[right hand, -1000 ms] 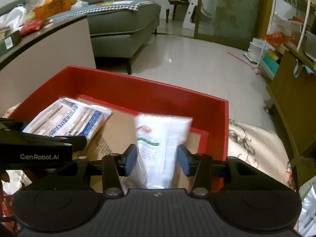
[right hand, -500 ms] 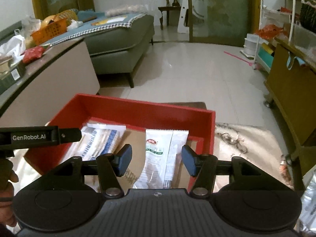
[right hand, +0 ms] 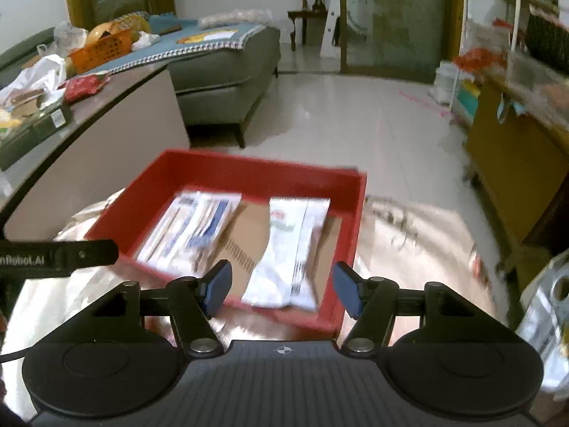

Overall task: Organize snacks
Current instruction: 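Open both tools to release the bags into the red tray, then grasp the white jerky bag with left tool while right tool grasps Kaprons wafer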

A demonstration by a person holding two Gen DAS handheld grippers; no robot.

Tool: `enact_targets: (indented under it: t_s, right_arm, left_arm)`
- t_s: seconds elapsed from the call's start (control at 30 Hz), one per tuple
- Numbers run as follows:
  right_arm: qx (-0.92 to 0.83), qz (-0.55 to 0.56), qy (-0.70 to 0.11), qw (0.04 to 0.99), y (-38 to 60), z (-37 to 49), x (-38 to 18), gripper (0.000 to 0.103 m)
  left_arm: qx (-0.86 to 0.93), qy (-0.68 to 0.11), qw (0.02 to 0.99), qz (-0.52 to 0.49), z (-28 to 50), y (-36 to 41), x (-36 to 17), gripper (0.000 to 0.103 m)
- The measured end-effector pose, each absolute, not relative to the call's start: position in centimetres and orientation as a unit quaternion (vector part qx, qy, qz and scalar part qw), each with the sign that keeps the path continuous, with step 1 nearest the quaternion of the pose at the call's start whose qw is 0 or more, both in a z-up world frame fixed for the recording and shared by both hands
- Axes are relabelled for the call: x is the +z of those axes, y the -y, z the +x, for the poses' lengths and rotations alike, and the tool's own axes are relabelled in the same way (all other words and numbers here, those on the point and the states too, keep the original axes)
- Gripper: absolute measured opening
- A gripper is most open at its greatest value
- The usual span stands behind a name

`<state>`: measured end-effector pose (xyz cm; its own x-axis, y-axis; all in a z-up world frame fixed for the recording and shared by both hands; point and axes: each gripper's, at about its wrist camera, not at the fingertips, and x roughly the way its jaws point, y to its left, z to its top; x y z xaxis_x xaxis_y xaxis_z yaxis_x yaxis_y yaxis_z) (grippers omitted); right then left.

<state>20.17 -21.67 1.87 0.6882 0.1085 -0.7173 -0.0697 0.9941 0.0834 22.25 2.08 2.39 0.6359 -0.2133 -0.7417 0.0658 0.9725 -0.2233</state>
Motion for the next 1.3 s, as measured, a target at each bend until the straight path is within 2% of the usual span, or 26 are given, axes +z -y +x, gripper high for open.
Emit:
enact_targets:
  t_s: [0.7,0.9,1.03,1.3]
  right_arm:
    - [0.088,0.005,-0.441,0.893,20.0,10.4,0.4,0.071]
    - [0.095,0.007,-0.453,0.886,20.2,8.2,0.0,0.071]
    - [0.105,0.01,-0.45,0.887,20.3,7.1,0.2,0.076]
    - [0.128,0.03,-0.441,0.888,21.4,6.8,0.2,0.076]
  left_arm:
    - [-0.116,-0.512,0.849,-0.061,10.1,-4.3,-2.0,0.079]
    - [-0.108,-0.558,0.813,-0.128,6.8,-5.0,-3.7,0.079]
    - [-0.096,-0.574,0.791,-0.186,5.3,-5.4,-4.5,0.079]
    - [-0.007,-0.583,0.744,-0.328,6.6,-6.1,-6.6,0.079]
